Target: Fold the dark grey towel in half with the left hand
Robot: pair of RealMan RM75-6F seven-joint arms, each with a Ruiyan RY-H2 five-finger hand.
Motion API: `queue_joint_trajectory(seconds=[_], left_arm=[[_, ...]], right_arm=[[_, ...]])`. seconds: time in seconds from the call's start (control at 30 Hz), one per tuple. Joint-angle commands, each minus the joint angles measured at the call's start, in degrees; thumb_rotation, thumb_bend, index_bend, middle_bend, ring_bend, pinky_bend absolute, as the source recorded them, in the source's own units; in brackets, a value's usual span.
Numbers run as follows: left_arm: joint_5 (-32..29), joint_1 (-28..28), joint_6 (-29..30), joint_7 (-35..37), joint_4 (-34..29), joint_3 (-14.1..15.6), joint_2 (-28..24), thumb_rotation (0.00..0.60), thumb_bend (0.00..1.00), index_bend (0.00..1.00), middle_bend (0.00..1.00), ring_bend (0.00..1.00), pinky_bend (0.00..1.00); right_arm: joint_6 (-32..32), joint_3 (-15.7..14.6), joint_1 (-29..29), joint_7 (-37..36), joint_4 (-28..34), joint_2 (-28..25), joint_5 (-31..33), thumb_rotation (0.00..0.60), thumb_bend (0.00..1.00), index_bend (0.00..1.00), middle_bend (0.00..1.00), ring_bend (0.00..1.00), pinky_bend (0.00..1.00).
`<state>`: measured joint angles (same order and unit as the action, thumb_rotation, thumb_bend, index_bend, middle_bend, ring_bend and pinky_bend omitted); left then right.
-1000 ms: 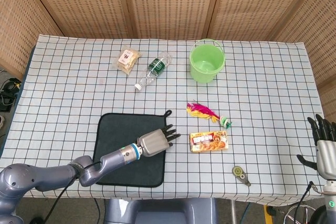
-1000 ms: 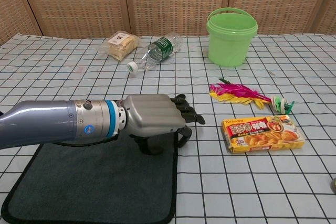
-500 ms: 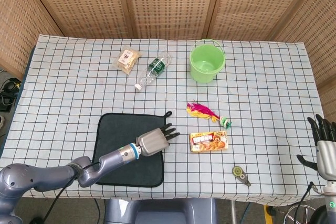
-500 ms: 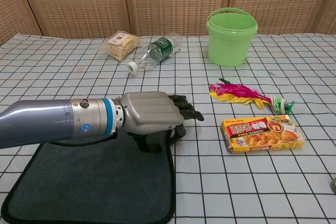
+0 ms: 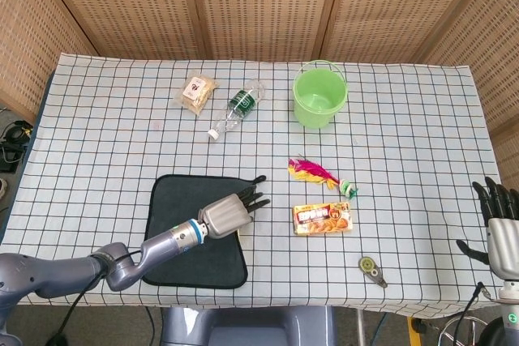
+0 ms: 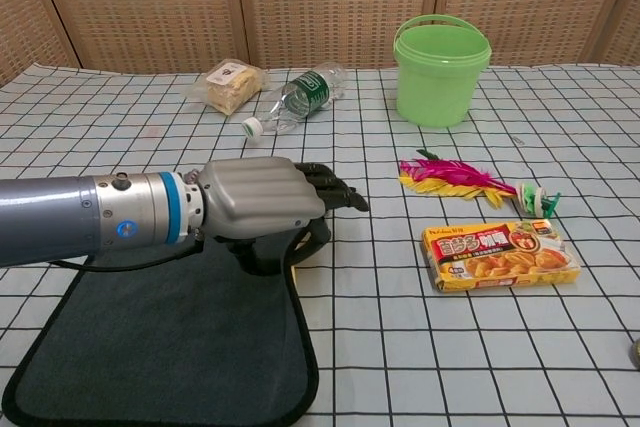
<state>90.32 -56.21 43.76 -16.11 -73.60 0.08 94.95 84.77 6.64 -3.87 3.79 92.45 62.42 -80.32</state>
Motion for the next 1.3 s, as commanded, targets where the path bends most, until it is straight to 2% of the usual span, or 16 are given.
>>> queue_joint_trajectory(seconds=[0.03,0.27,0.63,1.3], left_arm=[[0.82,1.10,1.82,1.28,-1.30,0.94,-1.72,0.600,0.45,0.65,0.00,0.00,0.00],[3.10,3.77,5.95,3.84,-2.23,3.61,-5.35,0.600,0.45,0.66,0.00,0.00,0.00],[6.14,8.60,11.34,9.33,1.38,8.10,-7.57,0.600,0.45,0.67,0.00,0.00,0.00],[8.44,13.87,16.18,16.14,8.21,11.27,-8.13,0.600,0.46,0.67,0.00,0.00,0.00]], right_arm=[[0.10,-0.08,0.05,0.05,0.19,-0.08,-0.16,0.600,0.00,0.00,0.00,0.00,0.00],[0.26,-0.32,0.13,0.27,0.67,-0.20,-0.62,0.600,0.00,0.00,0.00,0.00,0.00],[0.11,-0.54,0.02,1.11,1.18,-0.08,-0.87,0.600,0.00,0.00,0.00,0.00,0.00],[0.17,-0.81,0.07,1.81,1.69,-0.05,-1.17,0.600,0.00,0.00,0.00,0.00,0.00]])
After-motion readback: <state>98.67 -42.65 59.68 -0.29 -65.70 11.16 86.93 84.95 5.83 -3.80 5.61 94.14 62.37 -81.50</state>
